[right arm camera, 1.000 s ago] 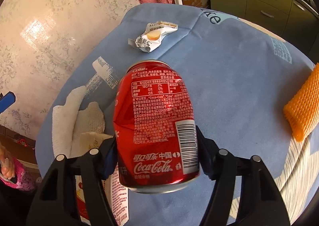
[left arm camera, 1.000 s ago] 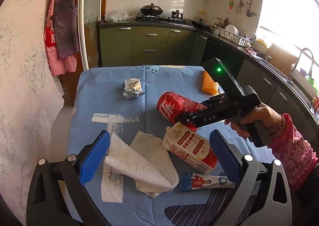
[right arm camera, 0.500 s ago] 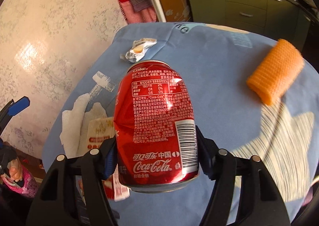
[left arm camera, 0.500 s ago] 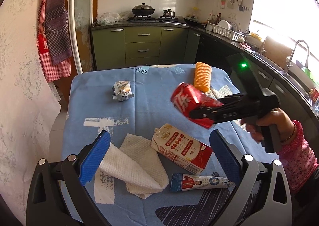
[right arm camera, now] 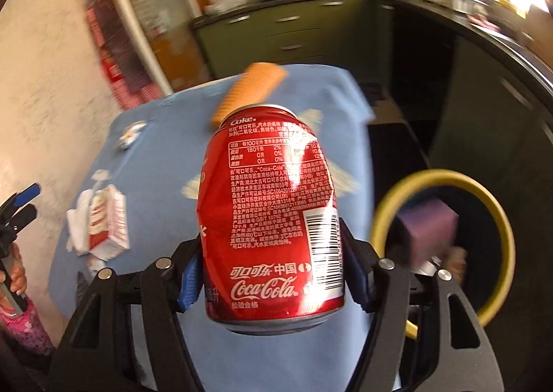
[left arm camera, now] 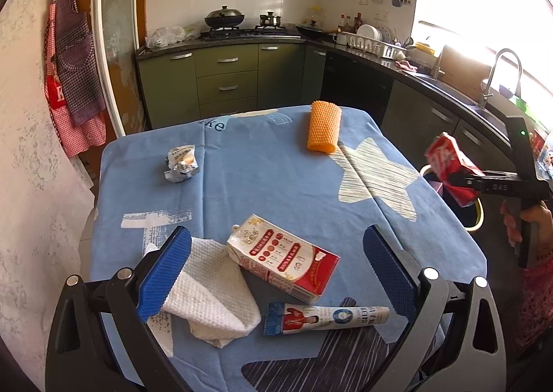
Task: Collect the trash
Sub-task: 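Carry the Coca-Cola can over the bin and open the right tool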
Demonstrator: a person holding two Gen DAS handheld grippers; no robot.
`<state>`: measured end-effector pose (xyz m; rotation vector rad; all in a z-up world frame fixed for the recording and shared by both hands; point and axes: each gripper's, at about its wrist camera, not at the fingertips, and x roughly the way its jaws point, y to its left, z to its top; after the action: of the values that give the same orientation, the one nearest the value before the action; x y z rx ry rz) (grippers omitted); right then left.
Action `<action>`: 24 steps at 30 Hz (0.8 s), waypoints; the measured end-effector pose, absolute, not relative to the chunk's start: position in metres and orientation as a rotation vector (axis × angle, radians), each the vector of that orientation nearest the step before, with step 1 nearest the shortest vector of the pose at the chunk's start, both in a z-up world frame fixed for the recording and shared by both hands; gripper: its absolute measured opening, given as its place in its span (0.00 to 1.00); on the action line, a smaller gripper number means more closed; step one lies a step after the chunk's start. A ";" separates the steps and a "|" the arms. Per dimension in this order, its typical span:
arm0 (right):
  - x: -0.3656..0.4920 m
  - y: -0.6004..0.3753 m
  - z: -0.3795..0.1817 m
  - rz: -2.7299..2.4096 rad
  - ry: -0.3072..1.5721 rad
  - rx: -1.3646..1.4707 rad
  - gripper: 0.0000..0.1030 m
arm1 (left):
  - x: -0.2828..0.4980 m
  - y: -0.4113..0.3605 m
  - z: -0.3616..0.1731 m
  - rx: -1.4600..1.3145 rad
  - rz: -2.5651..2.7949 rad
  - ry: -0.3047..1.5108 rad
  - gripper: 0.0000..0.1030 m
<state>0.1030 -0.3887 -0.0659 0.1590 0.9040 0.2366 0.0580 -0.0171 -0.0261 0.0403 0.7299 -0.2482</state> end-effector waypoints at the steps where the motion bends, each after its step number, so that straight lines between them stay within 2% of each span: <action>1: 0.099 -0.404 -0.069 0.198 0.907 0.180 0.62 | 0.058 -0.020 -0.026 0.045 -0.254 0.731 0.95; 11: 0.076 -0.521 -0.109 -0.198 0.933 0.341 0.62 | 0.056 -0.043 -0.024 0.089 -0.303 0.733 0.95; 15: 0.087 -0.542 -0.127 -0.253 0.939 0.367 0.63 | 0.056 -0.047 -0.024 0.098 -0.310 0.734 0.95; 17: 0.093 -0.553 -0.135 -0.281 0.930 0.397 0.71 | 0.055 -0.049 -0.025 0.104 -0.313 0.738 0.95; 24: 0.083 -0.546 -0.132 -0.259 0.894 0.420 0.72 | 0.056 -0.051 -0.027 0.113 -0.323 0.747 0.95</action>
<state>0.0832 -0.5462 -0.1317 0.4195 0.8937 -0.2594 0.0557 -0.0514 -0.0265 0.1128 0.7468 -0.3232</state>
